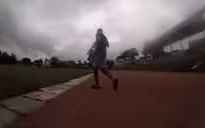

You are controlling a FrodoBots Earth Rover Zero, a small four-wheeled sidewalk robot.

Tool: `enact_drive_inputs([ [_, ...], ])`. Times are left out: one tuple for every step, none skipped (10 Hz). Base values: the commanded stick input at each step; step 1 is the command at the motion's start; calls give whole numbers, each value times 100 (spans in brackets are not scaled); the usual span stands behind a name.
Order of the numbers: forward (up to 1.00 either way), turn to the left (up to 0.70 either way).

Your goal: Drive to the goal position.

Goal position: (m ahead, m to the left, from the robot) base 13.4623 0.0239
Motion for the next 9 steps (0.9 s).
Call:
enact_drive_inputs([
  [70,0],
  [70,0],
  [70,0],
  [70,0],
  [70,0],
  [70,0],
  [70,0],
  [70,0],
  [70,6],
])
